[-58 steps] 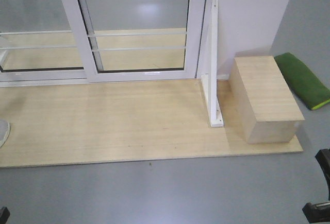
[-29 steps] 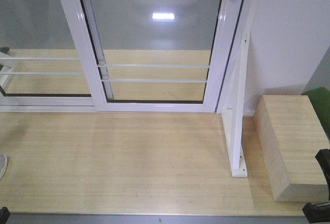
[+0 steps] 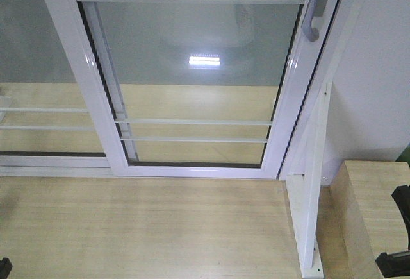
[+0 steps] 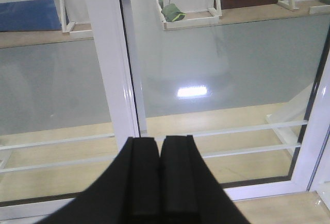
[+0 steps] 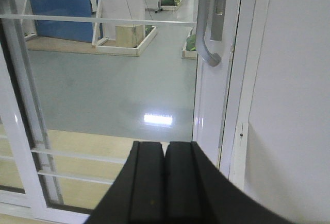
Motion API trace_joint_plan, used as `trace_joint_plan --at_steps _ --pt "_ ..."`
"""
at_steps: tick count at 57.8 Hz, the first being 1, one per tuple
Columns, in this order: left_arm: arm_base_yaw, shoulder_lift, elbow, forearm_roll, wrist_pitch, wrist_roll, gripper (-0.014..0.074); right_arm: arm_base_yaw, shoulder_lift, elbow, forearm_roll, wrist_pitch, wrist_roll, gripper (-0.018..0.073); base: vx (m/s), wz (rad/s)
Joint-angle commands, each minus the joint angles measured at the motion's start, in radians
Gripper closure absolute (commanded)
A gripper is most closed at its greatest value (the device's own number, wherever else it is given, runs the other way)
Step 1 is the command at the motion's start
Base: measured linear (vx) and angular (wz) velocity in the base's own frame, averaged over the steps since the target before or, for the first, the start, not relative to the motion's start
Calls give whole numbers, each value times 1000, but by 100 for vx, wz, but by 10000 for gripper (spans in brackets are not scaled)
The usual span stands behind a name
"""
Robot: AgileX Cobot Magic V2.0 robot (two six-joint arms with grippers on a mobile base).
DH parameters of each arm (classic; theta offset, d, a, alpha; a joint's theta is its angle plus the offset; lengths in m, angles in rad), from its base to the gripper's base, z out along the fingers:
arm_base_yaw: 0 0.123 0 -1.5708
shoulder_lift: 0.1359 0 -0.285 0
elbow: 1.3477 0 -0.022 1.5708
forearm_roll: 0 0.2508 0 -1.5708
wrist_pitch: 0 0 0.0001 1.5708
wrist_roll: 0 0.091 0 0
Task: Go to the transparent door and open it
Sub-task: 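Drive closer to the door, stopping in front of the silver handle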
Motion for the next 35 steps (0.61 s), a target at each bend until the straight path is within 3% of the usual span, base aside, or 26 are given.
trace_joint_plan --at_steps 1,35 --pt "-8 -13 7 -4 -82 -6 602 -1 -16 4 -5 -79 -4 564 34 -4" --pt "-8 -13 7 -4 -82 -6 602 -1 -16 4 -5 -85 -4 564 23 -5"
